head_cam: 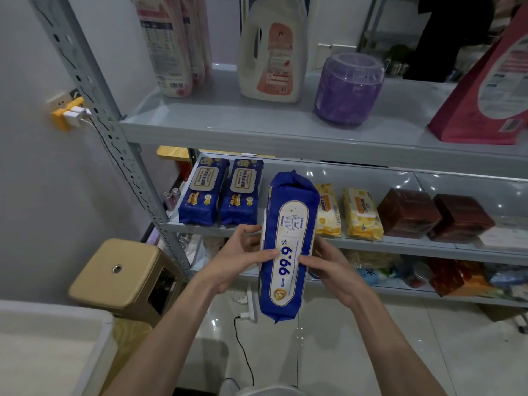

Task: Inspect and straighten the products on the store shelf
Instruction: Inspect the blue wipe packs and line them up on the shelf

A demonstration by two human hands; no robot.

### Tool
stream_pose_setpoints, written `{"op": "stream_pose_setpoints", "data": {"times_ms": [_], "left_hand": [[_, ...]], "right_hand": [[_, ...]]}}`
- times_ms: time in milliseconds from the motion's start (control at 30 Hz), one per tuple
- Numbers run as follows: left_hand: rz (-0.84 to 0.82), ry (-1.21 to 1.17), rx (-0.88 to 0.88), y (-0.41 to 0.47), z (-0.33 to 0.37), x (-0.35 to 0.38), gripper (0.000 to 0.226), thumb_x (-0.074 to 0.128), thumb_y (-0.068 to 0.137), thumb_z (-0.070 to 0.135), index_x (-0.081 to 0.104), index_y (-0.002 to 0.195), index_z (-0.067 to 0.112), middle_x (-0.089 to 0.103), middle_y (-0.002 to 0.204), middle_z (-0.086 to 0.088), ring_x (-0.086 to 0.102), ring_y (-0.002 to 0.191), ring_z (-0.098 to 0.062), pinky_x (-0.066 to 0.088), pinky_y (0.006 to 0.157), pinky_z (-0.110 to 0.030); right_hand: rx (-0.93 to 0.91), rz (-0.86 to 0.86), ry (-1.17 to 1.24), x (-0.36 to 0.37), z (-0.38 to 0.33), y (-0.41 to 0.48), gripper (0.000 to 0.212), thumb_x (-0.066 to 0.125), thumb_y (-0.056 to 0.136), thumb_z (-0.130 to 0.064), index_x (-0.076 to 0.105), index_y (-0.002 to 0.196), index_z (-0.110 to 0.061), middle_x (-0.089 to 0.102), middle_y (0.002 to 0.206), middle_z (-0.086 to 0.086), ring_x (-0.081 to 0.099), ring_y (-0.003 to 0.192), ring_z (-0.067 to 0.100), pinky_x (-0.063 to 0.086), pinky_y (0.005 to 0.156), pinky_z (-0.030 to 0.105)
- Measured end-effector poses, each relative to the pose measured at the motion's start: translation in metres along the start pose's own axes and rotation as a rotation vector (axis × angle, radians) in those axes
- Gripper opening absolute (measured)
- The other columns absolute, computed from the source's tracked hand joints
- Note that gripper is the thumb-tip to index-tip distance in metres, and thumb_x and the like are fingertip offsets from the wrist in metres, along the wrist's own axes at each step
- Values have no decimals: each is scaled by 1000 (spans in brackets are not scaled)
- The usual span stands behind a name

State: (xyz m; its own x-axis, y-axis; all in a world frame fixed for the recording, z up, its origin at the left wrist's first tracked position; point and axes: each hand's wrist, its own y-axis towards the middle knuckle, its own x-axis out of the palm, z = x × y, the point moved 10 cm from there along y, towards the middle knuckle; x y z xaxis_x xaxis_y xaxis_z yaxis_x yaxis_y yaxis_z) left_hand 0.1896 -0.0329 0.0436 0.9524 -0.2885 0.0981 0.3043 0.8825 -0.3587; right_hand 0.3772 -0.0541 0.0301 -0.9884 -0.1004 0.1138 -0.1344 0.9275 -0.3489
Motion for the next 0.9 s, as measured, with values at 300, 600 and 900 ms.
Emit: {"op": "stream_pose_setpoints", "data": {"times_ms": [300, 600, 900], "left_hand": [[-30, -31, 33, -2, -2, 4, 82, 89, 66, 19, 42, 133, 22, 65, 133, -4, 67, 118, -15, 60, 90, -36], [20, -146, -8, 0, -11, -3, 65, 81, 72, 22, 45, 126, 16, 71, 121, -10, 73, 106, -24, 58, 91, -43], [88, -150, -106, 5, -24, 2, 66, 76, 72, 56, 45, 115, 18, 77, 109, -7, 75, 101, -27, 58, 95, -52]], "right_hand": [[-35, -28, -58, 0, -7, 0, 79, 90, 73, -24, 53, 142, -32, 72, 127, -5, 67, 122, 19, 58, 96, 46], [-95, 68, -106, 13, -20, -1, 63, 86, 63, -35, 56, 117, -49, 73, 117, -8, 74, 104, 11, 62, 78, 35], [-3, 45, -9, 18, 6, 0, 68, 80, 72, -39, 58, 133, -20, 77, 115, 0, 75, 105, 22, 60, 90, 43]]}}
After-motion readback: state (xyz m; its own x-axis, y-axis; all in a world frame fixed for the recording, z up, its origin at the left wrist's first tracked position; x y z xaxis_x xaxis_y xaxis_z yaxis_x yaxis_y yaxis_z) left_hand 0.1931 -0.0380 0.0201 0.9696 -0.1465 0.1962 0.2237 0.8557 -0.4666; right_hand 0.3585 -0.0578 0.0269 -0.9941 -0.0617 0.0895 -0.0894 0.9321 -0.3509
